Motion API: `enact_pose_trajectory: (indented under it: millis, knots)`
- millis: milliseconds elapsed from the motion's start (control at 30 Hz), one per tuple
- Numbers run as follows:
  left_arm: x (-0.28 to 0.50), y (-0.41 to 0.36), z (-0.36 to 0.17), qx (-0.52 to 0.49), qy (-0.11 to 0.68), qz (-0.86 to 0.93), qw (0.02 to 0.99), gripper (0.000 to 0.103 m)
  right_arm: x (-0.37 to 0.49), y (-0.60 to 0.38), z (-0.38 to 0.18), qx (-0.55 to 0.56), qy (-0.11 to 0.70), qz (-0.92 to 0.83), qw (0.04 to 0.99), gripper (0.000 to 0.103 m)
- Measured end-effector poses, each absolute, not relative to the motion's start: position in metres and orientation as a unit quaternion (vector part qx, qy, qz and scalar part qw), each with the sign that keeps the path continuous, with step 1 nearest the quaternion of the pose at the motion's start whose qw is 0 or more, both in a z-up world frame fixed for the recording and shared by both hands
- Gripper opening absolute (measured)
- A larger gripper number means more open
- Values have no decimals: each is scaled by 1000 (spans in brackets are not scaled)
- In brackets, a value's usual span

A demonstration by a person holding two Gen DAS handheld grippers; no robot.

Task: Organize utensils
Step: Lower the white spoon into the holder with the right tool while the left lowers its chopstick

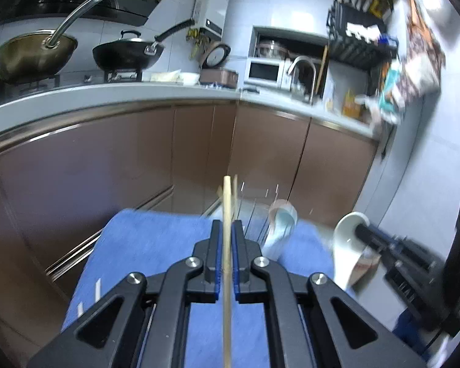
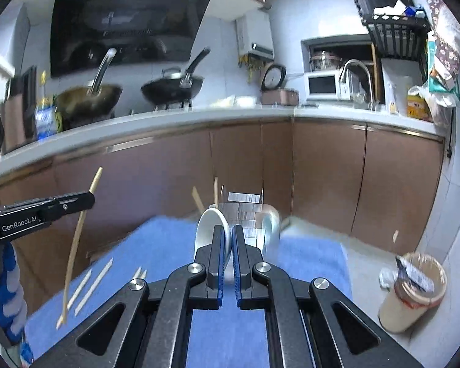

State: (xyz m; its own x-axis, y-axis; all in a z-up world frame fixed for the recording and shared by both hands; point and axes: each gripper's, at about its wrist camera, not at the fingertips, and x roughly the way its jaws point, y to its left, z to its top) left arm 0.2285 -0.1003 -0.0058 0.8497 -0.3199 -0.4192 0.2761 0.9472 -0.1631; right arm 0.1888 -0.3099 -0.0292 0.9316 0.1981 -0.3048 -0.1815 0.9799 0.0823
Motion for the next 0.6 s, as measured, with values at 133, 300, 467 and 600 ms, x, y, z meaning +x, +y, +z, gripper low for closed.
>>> enact_pose_trajectory:
  millis: [133, 300, 467, 600]
  knots:
    - [274, -108, 22, -102, 201, -154, 962, 5, 230, -315, -11, 42, 112, 68, 991, 5]
    - [326, -122, 29, -153, 170, -149, 962, 5, 274, -322, -17, 43, 89, 27, 995, 5]
    - [370, -140, 10, -173, 167, -138, 961, 5, 309, -321, -37, 23, 92, 0, 996, 6]
    - [396, -155, -8, -170, 166, -134, 962, 5, 330, -315, -52, 4, 94, -17, 995, 6]
